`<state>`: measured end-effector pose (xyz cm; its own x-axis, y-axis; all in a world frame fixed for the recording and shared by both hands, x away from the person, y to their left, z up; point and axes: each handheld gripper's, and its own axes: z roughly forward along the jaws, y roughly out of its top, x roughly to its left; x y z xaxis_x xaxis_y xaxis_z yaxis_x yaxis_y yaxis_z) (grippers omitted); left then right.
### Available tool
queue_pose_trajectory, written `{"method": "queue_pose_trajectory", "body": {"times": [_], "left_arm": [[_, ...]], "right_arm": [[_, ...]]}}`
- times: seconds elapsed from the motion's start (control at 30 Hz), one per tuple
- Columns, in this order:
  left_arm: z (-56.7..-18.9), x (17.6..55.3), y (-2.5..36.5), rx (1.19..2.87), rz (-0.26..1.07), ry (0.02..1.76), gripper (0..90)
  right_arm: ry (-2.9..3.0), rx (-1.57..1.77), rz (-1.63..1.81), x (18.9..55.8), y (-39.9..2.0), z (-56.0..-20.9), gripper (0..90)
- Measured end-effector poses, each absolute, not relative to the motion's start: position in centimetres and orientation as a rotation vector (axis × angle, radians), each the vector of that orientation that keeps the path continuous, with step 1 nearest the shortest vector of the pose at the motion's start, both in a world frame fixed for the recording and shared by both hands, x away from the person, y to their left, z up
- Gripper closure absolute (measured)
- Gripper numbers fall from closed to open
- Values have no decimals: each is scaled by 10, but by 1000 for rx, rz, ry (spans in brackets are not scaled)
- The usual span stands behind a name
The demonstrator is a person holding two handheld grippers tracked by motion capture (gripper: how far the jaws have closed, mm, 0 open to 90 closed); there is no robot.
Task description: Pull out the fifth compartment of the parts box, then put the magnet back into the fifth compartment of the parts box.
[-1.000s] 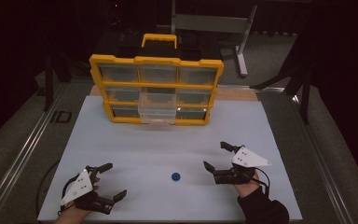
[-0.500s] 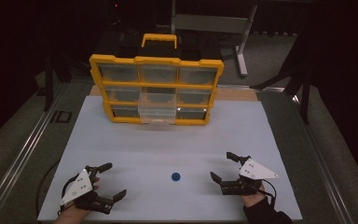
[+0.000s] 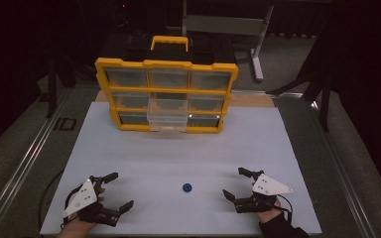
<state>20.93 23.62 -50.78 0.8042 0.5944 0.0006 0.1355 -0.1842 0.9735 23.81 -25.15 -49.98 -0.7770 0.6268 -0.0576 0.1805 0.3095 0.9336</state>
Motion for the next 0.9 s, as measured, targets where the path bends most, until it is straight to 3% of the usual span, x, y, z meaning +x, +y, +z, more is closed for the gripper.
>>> {"method": "queue_pose_trajectory", "body": {"times": [0.9], "left_arm": [[-505,212,235,1720,444,610,0]], "right_arm": [[2129,704,1513,237,-260,-492,98]]}}
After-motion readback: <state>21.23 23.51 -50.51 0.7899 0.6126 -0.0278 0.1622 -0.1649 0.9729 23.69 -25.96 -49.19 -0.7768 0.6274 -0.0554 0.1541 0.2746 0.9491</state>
